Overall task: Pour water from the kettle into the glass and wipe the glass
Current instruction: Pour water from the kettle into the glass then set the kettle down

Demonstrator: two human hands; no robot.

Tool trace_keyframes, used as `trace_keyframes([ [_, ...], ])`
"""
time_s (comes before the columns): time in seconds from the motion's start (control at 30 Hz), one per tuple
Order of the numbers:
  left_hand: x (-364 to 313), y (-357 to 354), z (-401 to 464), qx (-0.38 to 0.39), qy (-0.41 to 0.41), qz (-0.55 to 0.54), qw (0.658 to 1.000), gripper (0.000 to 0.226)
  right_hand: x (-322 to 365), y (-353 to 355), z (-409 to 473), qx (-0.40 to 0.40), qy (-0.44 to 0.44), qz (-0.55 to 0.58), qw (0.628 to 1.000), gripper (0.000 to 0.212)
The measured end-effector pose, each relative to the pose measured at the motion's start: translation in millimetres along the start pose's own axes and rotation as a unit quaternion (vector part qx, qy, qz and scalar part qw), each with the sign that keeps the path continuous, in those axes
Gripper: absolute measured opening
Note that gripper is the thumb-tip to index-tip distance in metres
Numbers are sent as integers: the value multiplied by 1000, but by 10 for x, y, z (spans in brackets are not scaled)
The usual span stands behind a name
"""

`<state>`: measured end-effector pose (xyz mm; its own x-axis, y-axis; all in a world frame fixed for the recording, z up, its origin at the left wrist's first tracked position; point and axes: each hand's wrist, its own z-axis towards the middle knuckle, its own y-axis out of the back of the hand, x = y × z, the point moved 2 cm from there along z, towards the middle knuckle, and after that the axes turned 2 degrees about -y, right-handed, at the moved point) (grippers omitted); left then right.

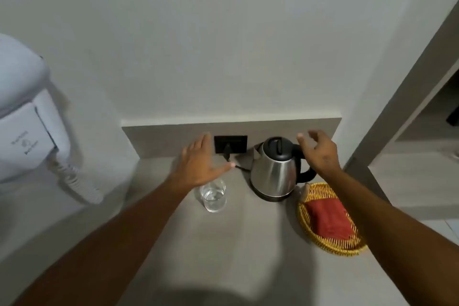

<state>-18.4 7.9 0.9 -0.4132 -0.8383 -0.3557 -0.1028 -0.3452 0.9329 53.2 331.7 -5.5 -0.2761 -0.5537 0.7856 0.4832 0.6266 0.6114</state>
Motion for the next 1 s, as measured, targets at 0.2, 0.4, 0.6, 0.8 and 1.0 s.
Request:
trace_keyframes([
  [0.2,404,-785,-516,68,145,-136,978,134,-223,-123,-125,-17,-63,98,993,26],
  [0.4,466,-1211,-592,11,184,-272,944,119,-323,-186,-24,-30,-103,127,986,50],
  [0.6,502,-1270,-603,-74,199,-306,928,75,-320,-235,90,-47,-134,131,981,56],
  [0.8,448,-1296,-660,-117,202,-352,907,76,215,-321,138,1,20,49,999,40],
  [1.0,477,-1375,-662,-113,219,-366,897,77,950,-526,-64,78,207,-94,971,39],
])
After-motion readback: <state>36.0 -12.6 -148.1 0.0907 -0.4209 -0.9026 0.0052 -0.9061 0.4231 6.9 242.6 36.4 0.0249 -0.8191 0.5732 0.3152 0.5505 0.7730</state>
